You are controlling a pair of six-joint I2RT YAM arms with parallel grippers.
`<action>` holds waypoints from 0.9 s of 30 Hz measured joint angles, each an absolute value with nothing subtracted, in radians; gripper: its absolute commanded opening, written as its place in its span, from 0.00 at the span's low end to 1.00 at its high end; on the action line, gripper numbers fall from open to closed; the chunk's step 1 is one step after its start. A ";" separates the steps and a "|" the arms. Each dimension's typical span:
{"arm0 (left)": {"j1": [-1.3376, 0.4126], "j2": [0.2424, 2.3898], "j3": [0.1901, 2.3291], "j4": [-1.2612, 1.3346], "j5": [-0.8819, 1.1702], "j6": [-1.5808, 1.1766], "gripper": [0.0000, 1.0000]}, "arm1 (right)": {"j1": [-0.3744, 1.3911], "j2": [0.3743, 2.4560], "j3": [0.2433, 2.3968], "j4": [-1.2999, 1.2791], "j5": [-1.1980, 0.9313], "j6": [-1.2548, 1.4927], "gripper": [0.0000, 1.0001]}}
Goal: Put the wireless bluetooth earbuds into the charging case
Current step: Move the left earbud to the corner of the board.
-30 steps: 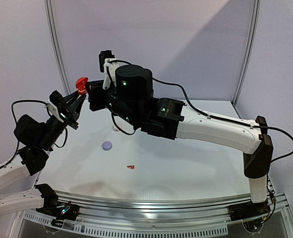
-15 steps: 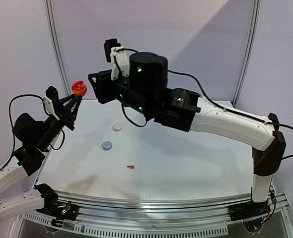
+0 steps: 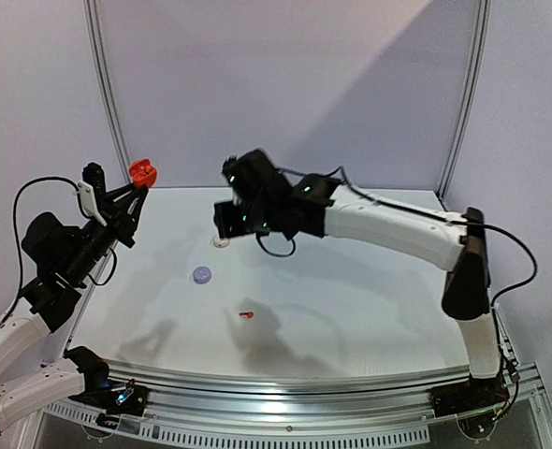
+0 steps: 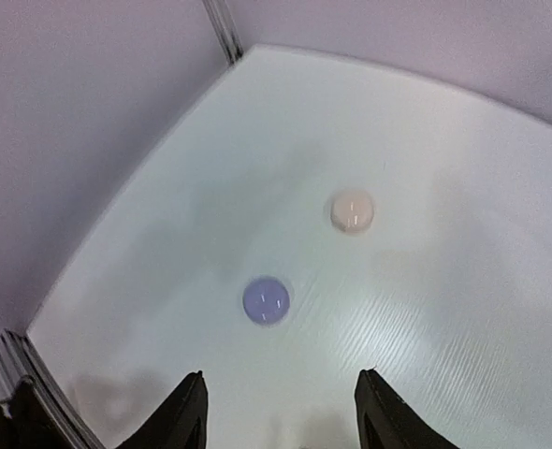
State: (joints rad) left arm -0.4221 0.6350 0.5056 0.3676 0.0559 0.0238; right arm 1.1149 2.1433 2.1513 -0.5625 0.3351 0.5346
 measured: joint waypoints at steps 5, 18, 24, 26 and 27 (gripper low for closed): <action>-0.420 0.635 0.506 0.355 0.073 0.014 0.00 | 1.121 2.333 2.160 -0.736 0.244 0.558 0.32; -0.415 0.638 0.506 0.352 0.102 0.010 0.00 | 1.124 2.440 2.196 -0.736 0.035 0.582 0.27; -0.414 0.638 0.506 0.351 0.105 0.010 0.00 | 1.124 2.513 2.237 -0.741 0.046 0.562 0.25; -0.414 0.638 0.506 0.351 0.105 0.010 0.00 | 1.124 2.527 2.234 -0.746 0.048 0.562 0.25; -0.414 0.638 0.506 0.351 0.106 0.010 0.00 | 1.124 2.531 2.231 -0.751 0.048 0.562 0.25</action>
State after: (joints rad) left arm -0.4137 0.6380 0.5056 0.3511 0.1059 0.0101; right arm 1.1244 2.5309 2.2307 -0.7506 0.0483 0.5621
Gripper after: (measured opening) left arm 0.182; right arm 0.250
